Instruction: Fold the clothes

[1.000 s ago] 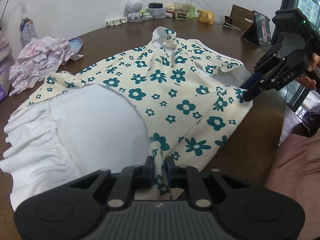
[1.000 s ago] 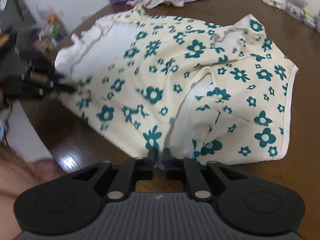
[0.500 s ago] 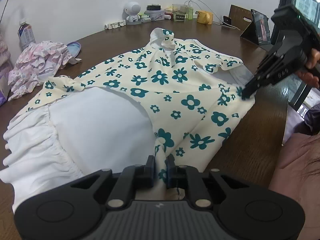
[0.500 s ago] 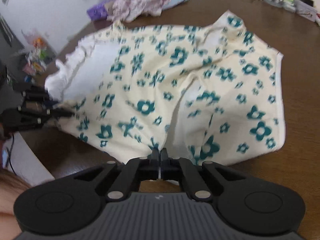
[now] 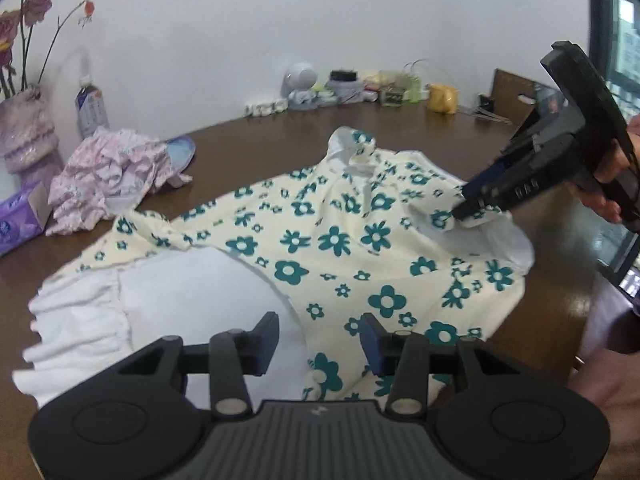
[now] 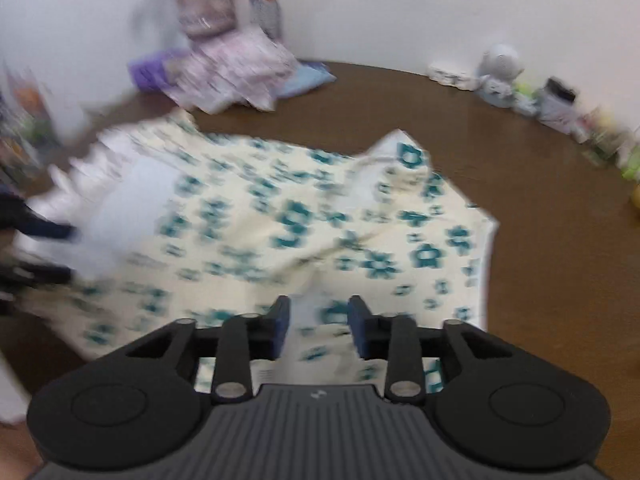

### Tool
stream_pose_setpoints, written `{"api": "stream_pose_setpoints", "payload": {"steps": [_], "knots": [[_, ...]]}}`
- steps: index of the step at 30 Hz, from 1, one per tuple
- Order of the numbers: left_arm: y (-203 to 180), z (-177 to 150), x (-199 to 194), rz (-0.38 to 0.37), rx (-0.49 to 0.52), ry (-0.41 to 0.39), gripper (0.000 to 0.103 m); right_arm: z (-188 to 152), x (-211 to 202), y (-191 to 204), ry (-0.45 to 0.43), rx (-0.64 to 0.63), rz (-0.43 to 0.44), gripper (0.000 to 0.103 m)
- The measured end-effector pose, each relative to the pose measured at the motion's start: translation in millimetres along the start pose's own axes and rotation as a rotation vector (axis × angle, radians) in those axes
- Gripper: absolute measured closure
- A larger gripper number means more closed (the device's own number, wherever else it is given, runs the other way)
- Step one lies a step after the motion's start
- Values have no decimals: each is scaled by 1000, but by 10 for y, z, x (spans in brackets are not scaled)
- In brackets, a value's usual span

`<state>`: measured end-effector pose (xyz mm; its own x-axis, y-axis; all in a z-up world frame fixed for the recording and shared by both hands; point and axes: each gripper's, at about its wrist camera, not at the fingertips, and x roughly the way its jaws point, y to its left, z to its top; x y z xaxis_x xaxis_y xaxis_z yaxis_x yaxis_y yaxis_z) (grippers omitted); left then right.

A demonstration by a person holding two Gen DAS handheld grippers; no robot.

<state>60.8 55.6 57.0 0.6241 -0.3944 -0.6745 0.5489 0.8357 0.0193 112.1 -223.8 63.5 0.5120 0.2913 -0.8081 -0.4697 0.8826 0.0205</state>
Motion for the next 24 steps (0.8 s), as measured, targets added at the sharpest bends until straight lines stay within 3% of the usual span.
{"api": "stream_pose_setpoints", "payload": {"steps": [4,5,6,7,16,20,22,24], "knots": [[-71,-63,108,21,-41,2,61,-37,242,61,64,-54,-87,60],[-79,-77,122,16,-47,6,61,-68,275,71,74,-66,-102,68],[-82,-95,137,17,-49,13,61,-107,273,63,74,-75,-123,94],[-79,-117,153,25,-46,24,61,-140,259,29,73,-68,-138,98],[-31,-207,190,40,-59,45,62,-229,81,-178,98,-84,-274,98],[-11,-194,149,44,-60,33,62,-288,190,-199,148,-80,-275,97],[-6,-157,90,25,-63,-2,61,-285,145,-240,145,-60,-265,90],[-28,-100,30,-9,-62,-50,60,-259,35,-305,124,-17,-224,71]]}}
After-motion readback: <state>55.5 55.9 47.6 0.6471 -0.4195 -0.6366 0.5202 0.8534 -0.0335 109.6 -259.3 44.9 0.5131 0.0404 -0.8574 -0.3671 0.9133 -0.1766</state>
